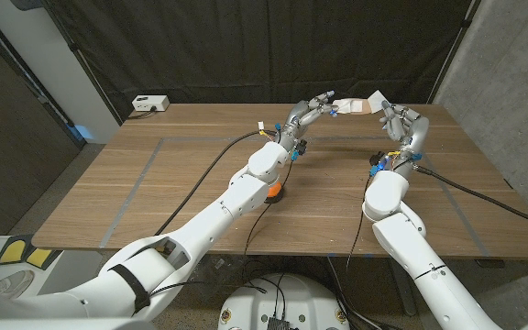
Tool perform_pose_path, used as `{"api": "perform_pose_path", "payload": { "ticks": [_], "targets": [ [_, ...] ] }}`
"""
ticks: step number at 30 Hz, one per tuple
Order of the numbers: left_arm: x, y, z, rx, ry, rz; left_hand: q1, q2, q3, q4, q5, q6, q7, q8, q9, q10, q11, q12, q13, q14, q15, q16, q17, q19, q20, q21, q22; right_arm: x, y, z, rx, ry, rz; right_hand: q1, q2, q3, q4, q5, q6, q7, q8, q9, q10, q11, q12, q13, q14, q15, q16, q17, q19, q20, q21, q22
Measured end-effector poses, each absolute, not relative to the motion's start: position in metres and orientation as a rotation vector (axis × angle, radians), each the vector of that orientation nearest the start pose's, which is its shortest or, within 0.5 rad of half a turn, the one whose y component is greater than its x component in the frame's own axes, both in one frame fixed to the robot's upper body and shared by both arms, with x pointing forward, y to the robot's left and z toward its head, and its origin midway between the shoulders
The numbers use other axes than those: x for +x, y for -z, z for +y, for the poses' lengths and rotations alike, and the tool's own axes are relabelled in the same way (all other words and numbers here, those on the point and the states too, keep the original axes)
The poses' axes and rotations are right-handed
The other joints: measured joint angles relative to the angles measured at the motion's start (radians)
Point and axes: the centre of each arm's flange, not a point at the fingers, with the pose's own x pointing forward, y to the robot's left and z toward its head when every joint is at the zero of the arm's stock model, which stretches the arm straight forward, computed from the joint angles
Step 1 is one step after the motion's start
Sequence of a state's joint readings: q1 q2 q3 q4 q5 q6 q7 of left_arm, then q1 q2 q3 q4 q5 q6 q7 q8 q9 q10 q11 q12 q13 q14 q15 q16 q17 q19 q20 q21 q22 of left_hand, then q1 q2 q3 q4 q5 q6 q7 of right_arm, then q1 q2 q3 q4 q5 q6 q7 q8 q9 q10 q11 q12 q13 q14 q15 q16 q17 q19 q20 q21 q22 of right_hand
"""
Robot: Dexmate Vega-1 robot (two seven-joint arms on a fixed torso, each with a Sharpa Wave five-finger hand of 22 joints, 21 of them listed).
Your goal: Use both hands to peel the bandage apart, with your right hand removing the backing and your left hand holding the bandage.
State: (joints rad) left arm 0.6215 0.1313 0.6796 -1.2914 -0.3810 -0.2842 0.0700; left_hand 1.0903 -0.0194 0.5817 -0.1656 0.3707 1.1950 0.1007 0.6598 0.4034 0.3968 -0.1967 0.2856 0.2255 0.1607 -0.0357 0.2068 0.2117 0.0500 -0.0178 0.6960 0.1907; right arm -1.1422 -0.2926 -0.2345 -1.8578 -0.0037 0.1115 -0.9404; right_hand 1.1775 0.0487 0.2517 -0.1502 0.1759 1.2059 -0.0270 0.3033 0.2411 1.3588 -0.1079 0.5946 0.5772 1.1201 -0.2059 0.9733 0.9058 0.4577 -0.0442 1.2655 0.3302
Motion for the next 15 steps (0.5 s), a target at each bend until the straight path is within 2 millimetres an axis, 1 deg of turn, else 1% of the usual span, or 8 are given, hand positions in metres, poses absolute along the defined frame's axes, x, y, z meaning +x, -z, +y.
{"api": "perform_pose_path", "payload": {
  "ticks": [2,8,13,15],
  "targets": [
    [0.6135,-0.0498,-0.0015,0.027,0.542,-0.764,0.0,0.0,0.002,-0.001,0.004,-0.005,0.005,0.002,0.004,0.0,0.0,0.0,0.0,0.0,0.0,0.0,0.002,0.0,0.0,0.0,0.0,0.5167,0.0096,-0.2704,0.091,0.659,-0.85,0.0,0.0,0.001,-0.001,0.0,0.0,0.0,-0.001,0.0,0.0,0.0,0.0,0.0,0.001,0.0,-0.006,0.0,0.0,0.0,0.0,-0.005],
    [0.6137,-0.0493,0.0014,0.02,0.535,-0.763,0.0,0.0,0.006,0.003,0.015,-0.005,0.005,0.01,0.014,0.0,0.0,0.0,0.0,0.0,0.0,0.0,0.005,0.0,0.0,0.008,0.0,0.5187,0.0085,-0.2718,0.107,0.68,-0.849,0.0,0.0,0.004,0.002,0.0,0.0,0.0,-0.003,0.0,0.0,0.0,0.0,0.0,0.003,0.001,-0.006,0.003,-0.009,-0.002,0.013,-0.014],
    [0.6138,-0.0492,0.0041,0.014,0.532,-0.763,-0.006,-0.005,0.01,0.007,0.022,-0.005,0.005,0.014,0.021,0.0,0.0,0.0,0.0,0.0,0.0,0.0,0.005,0.0,0.0,0.008,0.0,0.5197,0.0074,-0.2725,0.118,0.701,-0.851,0.0,0.0,0.006,-0.001,0.0,0.002,0.003,-0.005,0.0,0.0,0.0,0.0,0.002,0.003,0.001,-0.012,0.009,-0.009,-0.002,0.027,-0.026],
    [0.6139,-0.0489,0.005,0.013,0.531,-0.762,-0.006,-0.005,0.014,0.003,0.023,-0.005,0.005,0.014,0.024,0.0,0.0,0.0,0.0,0.0,0.0,-0.004,0.005,0.0,0.0,0.008,0.0,0.5198,0.0072,-0.2724,0.12,0.706,-0.851,0.0,0.0,0.007,-0.002,0.0,0.004,0.004,-0.007,0.0,0.0,0.0,0.0,0.003,0.006,-0.003,-0.013,0.009,-0.009,-0.002,0.031,-0.031]
  ]
}}
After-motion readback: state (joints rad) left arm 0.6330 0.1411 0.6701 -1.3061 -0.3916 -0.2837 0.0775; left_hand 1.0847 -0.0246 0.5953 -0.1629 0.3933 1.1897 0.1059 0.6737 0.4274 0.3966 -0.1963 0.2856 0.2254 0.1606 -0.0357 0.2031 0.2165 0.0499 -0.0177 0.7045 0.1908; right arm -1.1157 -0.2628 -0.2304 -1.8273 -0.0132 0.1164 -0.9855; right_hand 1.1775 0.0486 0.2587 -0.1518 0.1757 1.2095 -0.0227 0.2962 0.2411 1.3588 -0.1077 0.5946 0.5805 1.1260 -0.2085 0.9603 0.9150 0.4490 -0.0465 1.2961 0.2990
